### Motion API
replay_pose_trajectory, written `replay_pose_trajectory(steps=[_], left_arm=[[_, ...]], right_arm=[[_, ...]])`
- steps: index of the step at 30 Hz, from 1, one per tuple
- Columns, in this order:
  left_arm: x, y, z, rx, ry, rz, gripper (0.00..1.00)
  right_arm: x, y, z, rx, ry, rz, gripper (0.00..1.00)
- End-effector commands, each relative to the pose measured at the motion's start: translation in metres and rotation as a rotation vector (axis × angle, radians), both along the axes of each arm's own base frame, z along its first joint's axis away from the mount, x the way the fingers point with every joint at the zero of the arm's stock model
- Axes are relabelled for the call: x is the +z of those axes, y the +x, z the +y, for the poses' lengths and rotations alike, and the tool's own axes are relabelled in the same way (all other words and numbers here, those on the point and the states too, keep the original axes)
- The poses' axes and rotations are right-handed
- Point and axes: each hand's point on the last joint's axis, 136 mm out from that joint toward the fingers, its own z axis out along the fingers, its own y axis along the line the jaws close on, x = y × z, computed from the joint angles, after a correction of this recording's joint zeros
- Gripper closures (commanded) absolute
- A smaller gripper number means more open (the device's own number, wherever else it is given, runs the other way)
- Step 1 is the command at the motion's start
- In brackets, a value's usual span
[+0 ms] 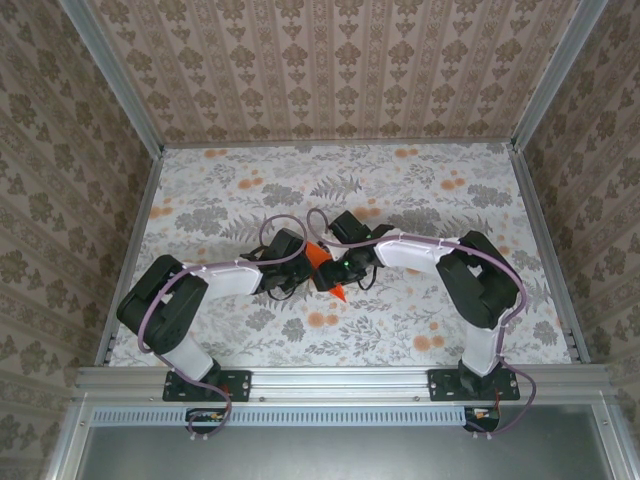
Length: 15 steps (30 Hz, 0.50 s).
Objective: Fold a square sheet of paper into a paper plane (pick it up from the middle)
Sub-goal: Move a paper plane to the center of the table.
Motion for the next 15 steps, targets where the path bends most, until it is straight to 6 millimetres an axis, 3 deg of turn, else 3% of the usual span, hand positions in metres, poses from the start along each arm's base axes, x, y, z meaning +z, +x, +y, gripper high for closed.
replay_pose_trajectory(steps=[1,10,15], left_arm=[[-0.001,-0.001,0.001,-0.012,-0.005,0.005,0.99],[-0.001,-0.001,0.0,-0.014,-0.007,0.004,0.99],[-0.002,-0.001,0.001,-0.012,-0.003,0.009,0.99]], right_arm=[[-0.003,0.004,-0.002,0.025,-0.059,-0.035,0.38],[-0.002,0.012,-0.006,0.035,-0.119,-0.114,0.37],[0.01,0.018,-0.005,0.003,-0.082,-0.165,0.42]])
